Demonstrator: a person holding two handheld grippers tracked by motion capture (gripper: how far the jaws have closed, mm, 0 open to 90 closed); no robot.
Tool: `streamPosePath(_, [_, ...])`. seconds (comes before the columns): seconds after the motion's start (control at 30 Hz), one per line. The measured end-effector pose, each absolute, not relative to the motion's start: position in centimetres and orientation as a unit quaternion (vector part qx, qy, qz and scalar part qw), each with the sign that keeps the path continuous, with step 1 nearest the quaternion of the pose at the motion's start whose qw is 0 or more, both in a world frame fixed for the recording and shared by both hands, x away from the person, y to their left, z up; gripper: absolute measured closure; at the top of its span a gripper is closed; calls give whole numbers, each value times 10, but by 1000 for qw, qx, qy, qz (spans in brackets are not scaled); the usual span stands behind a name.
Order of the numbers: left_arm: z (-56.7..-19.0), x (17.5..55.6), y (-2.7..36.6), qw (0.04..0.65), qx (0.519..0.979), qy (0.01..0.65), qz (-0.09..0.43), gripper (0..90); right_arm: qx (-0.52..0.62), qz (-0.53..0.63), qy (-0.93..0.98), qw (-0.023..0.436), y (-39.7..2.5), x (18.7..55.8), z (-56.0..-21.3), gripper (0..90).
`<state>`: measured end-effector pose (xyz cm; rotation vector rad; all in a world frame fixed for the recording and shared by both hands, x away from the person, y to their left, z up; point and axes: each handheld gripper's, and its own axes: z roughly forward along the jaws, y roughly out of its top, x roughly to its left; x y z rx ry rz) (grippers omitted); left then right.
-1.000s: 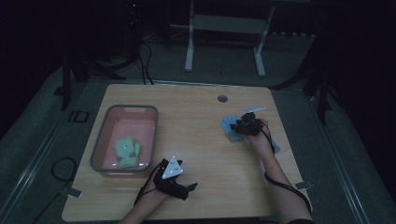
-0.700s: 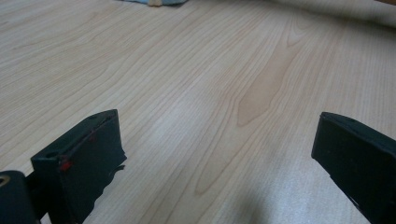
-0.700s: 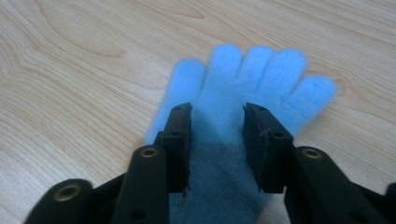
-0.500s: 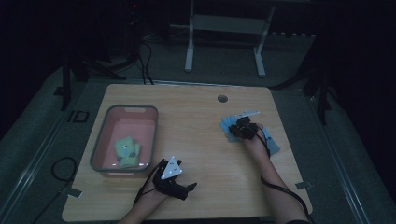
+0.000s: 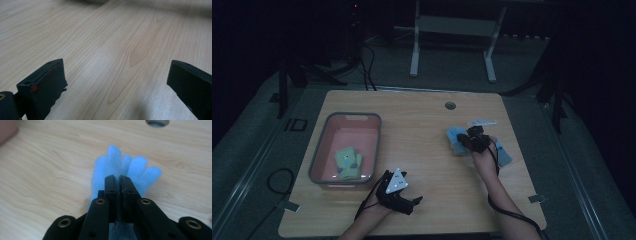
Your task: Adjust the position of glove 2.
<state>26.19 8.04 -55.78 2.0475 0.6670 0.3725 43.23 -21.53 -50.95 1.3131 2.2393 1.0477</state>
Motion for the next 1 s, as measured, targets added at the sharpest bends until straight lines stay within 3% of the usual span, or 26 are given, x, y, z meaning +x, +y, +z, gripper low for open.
streamPosePath(0.23, [-557,263,82,462,829,273,154,23,457,372,786,188,-201,397,-483,871])
streamPosePath(0.43, [-557,262,83,463,829,272,154,23,454,379,787,177,-184,368,-481,872])
streamPosePath(0.7, [-556,262,84,467,827,272,156,23,455,386,787,155,-161,335,-501,872])
streamPosePath(0.87, [-557,262,84,464,829,269,158,23,467,376,790,130,-152,333,-525,871])
streamPosePath(1.0, [-556,262,85,468,827,271,152,23,470,357,796,137,-148,335,-540,860])
